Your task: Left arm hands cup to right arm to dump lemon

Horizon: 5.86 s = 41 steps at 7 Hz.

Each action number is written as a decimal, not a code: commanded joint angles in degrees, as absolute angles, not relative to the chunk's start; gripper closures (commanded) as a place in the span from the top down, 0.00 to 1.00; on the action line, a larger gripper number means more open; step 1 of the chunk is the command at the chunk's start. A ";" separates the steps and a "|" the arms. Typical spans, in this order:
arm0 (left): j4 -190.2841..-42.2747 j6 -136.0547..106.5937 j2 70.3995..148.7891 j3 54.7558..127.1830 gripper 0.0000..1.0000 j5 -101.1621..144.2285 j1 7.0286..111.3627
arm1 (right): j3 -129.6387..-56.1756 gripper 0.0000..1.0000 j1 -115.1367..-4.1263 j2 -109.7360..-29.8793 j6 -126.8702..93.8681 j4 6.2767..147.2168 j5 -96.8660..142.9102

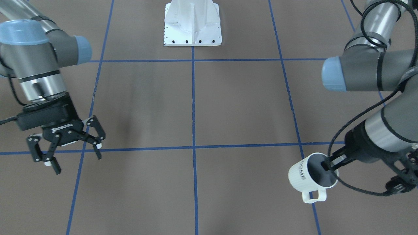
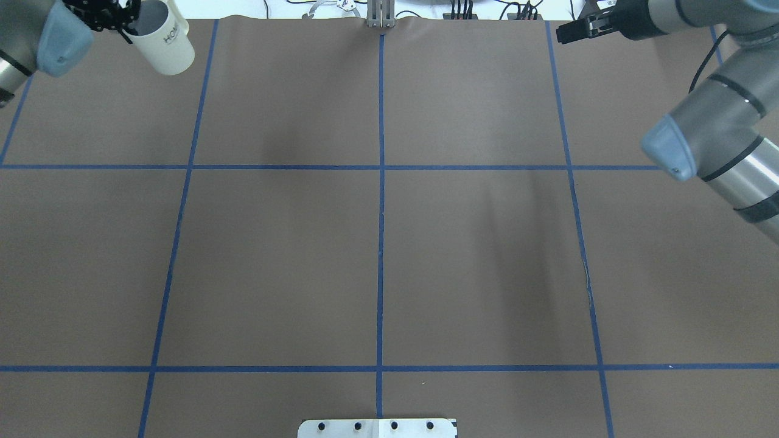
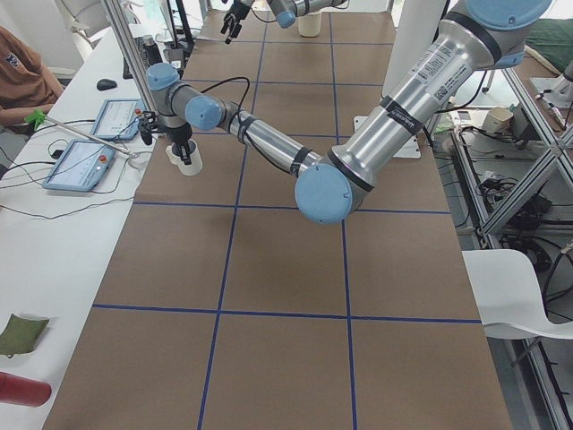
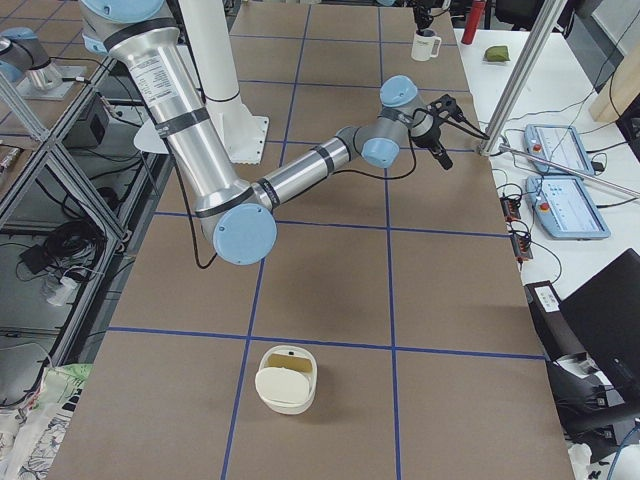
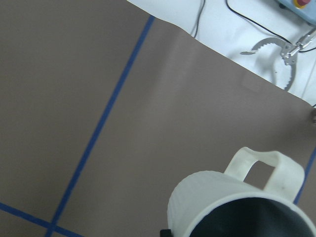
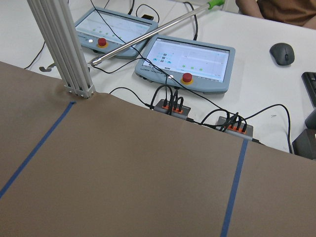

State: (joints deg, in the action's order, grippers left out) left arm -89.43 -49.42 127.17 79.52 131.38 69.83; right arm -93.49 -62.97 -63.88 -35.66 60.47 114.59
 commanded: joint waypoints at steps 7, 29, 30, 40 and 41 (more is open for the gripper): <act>-93.30 -36.91 92.40 102.92 0.00 127.71 64.43 | -103.53 1.00 -73.92 -78.90 -17.14 89.38 132.98; -95.19 -0.62 91.84 93.87 1.00 128.85 84.81 | -98.88 1.00 -89.64 -95.98 7.21 88.51 135.35; -95.10 -0.53 91.76 94.04 1.00 128.85 85.51 | -98.88 1.00 -89.91 -95.98 7.21 88.59 135.44; -90.79 -0.18 90.97 94.75 1.00 132.00 88.93 | -98.35 1.00 -89.91 -97.03 5.71 88.51 135.79; -90.79 -0.18 90.79 94.49 1.00 134.36 89.03 | -98.35 1.00 -89.91 -96.86 5.71 88.51 135.79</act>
